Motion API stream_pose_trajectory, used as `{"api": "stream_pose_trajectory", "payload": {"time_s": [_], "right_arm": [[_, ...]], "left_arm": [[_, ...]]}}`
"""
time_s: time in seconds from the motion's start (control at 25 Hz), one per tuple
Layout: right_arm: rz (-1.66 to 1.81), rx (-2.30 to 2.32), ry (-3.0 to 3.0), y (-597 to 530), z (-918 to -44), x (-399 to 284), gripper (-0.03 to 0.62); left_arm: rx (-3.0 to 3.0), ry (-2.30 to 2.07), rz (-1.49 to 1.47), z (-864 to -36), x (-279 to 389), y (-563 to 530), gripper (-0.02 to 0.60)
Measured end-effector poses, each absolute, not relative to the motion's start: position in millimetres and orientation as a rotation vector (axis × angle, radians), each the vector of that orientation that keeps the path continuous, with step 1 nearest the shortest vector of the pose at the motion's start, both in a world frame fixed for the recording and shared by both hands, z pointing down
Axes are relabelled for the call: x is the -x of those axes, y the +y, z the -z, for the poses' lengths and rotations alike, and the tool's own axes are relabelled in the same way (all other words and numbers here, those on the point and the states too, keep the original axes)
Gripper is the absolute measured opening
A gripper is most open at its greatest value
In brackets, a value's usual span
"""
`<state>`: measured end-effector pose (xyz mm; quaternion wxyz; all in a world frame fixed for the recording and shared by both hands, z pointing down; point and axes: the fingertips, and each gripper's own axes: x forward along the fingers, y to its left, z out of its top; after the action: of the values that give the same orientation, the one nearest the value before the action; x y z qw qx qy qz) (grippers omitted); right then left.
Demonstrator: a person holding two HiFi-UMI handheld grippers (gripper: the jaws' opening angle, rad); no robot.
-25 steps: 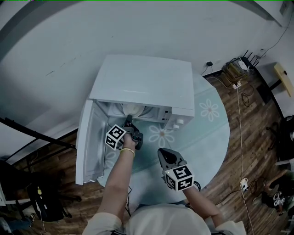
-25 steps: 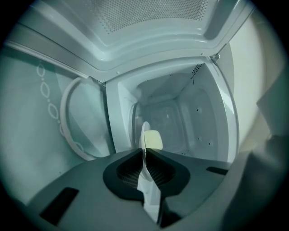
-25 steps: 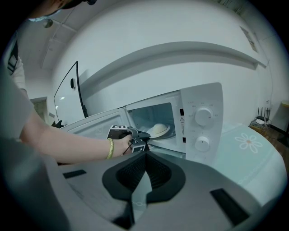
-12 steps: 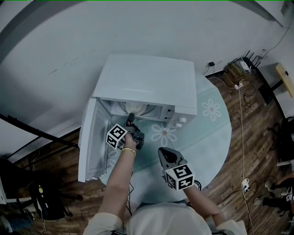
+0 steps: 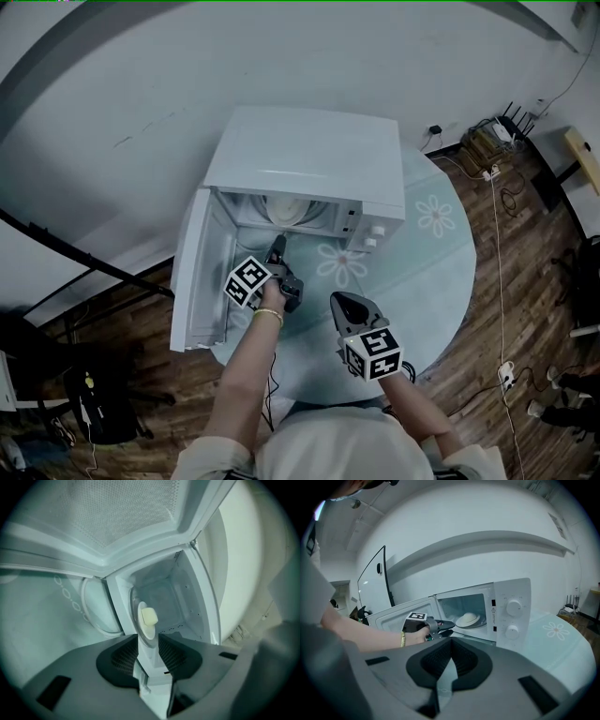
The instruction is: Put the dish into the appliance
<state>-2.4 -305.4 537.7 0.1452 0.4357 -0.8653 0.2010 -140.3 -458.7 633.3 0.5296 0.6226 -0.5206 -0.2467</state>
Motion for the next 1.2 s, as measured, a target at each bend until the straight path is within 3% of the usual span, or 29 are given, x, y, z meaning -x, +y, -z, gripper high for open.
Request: {"api": "stream_pose_trajectory", "payload": {"time_s": [0.36, 0.68, 1.2], "right_arm": [[-0.56, -1.298, -2.489, -274, -529, 5, 0.005], [-0.541, -1.309, -2.491, -243, -522, 10, 0.005], [-0.572, -1.376, -2.497, -196, -511, 5, 0.005]], "left_arm": [[-1.643, -1.275, 0.501, -596, 138, -403, 0.111], [-1.766, -1.292, 0.38, -573, 132, -346, 0.015], [-1.915, -1.313, 0.191, -535, 128, -250, 0.009]]}}
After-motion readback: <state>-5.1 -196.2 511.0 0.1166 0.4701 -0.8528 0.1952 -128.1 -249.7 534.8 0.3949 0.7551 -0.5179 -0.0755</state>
